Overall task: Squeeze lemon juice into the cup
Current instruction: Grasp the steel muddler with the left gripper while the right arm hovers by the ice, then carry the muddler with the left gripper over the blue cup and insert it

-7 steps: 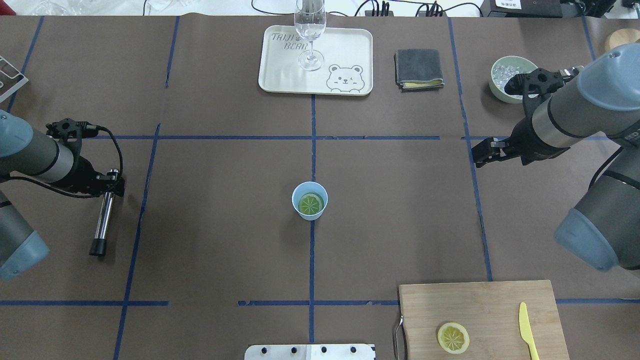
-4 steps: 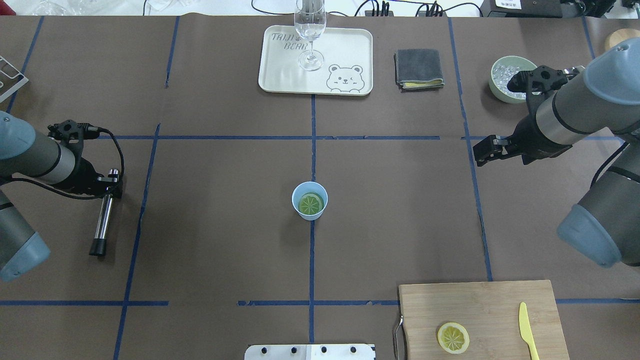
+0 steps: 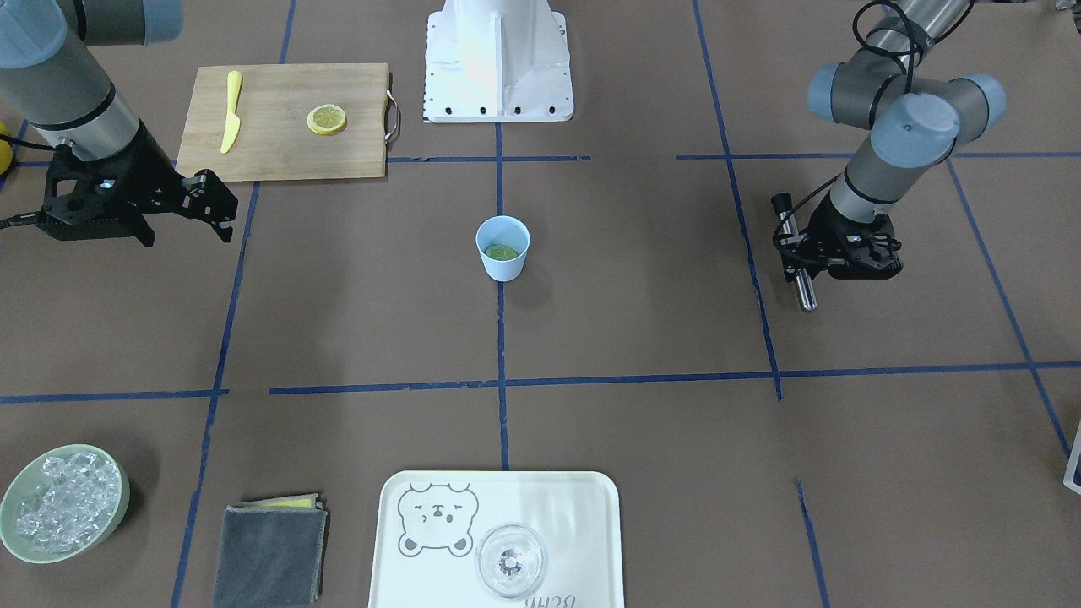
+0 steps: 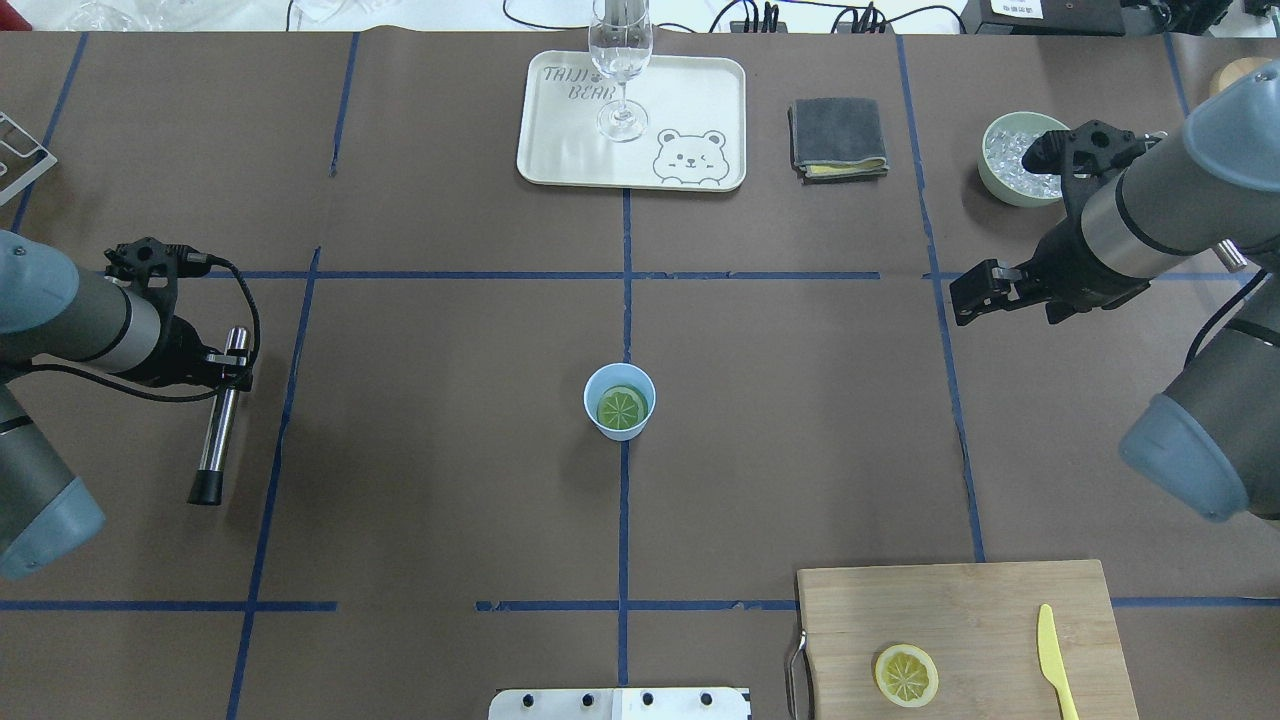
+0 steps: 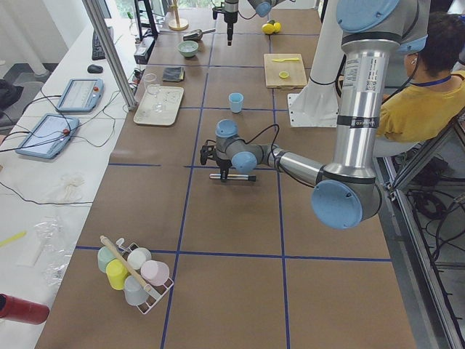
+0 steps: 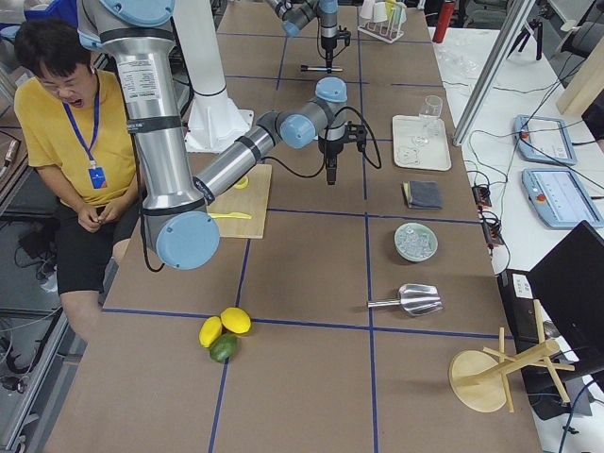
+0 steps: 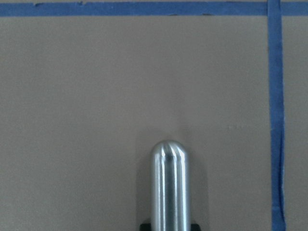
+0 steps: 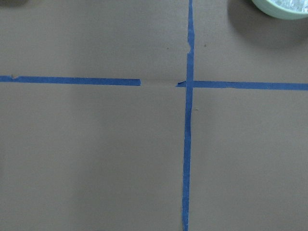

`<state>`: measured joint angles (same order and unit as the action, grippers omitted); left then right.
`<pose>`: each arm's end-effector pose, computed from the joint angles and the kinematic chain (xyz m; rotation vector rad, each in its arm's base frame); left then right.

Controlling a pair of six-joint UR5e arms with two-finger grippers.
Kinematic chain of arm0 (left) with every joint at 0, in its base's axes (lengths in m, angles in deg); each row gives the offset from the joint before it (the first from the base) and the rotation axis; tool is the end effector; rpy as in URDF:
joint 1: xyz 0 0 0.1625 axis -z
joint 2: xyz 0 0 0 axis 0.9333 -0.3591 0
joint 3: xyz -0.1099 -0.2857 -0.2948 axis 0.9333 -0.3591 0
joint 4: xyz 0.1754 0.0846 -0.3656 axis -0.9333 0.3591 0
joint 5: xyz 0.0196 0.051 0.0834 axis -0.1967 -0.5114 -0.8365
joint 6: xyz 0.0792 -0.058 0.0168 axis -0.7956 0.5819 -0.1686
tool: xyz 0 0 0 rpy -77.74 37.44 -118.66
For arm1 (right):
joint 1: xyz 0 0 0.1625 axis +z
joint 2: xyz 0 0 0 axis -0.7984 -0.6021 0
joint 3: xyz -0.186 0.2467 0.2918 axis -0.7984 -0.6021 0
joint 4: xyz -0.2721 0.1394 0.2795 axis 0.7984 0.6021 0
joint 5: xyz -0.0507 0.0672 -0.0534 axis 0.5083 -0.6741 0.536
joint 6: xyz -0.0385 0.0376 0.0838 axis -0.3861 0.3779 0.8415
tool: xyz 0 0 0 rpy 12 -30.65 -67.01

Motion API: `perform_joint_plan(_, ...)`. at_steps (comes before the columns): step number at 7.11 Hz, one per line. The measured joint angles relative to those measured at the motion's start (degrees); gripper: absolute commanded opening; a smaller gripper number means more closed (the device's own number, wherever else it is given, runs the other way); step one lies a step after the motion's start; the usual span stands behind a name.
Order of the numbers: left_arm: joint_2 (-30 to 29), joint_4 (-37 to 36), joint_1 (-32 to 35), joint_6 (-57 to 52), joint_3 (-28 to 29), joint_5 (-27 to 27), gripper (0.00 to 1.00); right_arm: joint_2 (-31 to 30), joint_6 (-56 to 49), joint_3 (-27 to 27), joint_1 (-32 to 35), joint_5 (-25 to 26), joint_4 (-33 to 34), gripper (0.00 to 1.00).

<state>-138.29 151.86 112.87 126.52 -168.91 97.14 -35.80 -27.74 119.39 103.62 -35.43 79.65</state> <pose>0.3286 -0.4428 0.4779 0.1282 0.8265 -0.0098 -0.2657 -0.4538 0.3476 0.0736 -0.8034 0.0081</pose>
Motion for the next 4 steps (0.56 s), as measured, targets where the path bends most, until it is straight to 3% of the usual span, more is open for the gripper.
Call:
perform_joint_plan(2, -4.39, -10.29, -0.07, -0.24, -9.18, -2.67, 0.0, 0.12, -0.01, 0.03, 0.5, -0.78, -0.02, 1.0)
perform_joint_plan(4, -14.62, -15.92, -2.4, 2.58, -12.89, -8.43, 0.0, 0.13, -0.19, 0.15, 1.59, -1.08, -0.04, 1.0)
